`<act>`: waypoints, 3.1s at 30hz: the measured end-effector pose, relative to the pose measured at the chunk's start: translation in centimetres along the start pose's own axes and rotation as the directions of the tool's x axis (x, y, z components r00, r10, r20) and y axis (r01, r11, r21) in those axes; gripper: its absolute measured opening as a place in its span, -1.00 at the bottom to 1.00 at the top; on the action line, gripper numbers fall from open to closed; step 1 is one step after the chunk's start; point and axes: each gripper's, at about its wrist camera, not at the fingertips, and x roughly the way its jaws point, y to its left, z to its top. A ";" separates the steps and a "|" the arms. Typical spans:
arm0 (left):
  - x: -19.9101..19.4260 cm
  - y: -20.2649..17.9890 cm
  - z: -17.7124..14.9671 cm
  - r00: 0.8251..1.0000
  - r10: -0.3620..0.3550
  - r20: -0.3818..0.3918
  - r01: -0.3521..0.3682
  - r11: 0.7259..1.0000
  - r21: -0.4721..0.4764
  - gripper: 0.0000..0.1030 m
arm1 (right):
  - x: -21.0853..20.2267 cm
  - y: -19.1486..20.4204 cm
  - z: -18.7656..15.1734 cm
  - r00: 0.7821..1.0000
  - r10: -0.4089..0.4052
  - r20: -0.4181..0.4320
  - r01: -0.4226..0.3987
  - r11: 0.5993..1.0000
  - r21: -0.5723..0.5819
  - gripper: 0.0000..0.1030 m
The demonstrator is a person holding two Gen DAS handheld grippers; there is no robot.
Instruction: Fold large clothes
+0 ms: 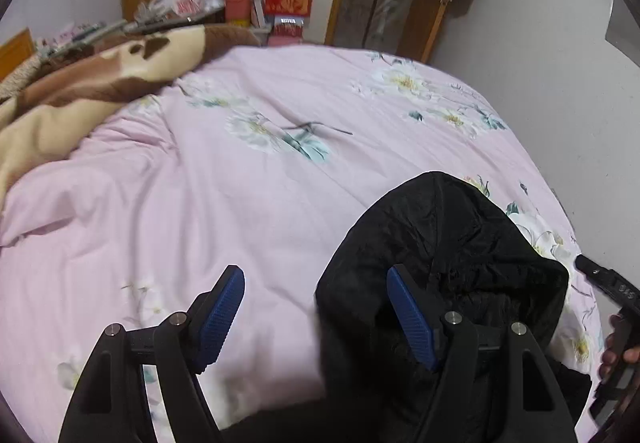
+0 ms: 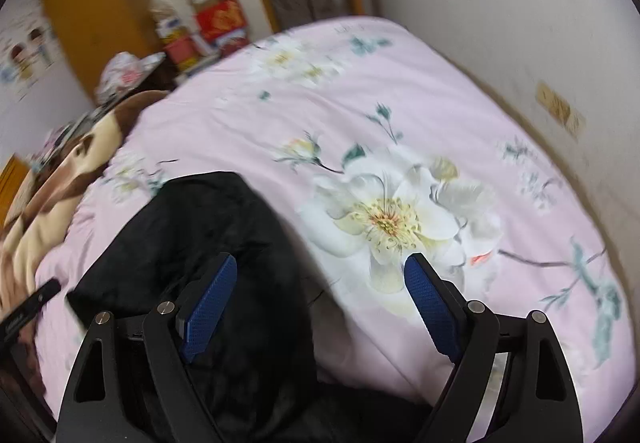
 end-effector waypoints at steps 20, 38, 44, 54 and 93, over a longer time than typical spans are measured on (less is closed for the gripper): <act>4.6 -1.6 -2.9 0.990 0.093 -0.110 -0.083 0.992 0.096 -0.80 | 4.0 2.4 -5.2 0.982 0.020 -0.186 -0.067 0.965 -0.253 -0.78; -9.4 -0.8 -12.1 0.987 0.072 0.146 -0.091 0.987 0.130 -0.84 | -11.3 3.8 -14.4 0.992 0.022 0.128 0.042 0.876 -0.480 -0.85; -11.1 2.9 -16.7 0.993 0.028 0.119 -0.026 1.000 -0.016 -0.84 | -13.3 2.2 -18.8 0.993 0.024 0.115 0.037 0.868 -0.495 -0.89; -12.5 6.3 -22.0 0.995 0.028 0.091 -0.022 0.998 -0.062 -0.84 | -14.1 -0.3 -23.1 0.996 -0.019 0.090 0.059 0.879 -0.473 -0.98; -6.6 -5.5 -27.0 1.000 -0.022 0.000 0.021 0.974 0.224 0.45 | -7.0 6.6 -27.1 0.996 0.085 -0.020 -0.081 0.817 -0.571 -0.02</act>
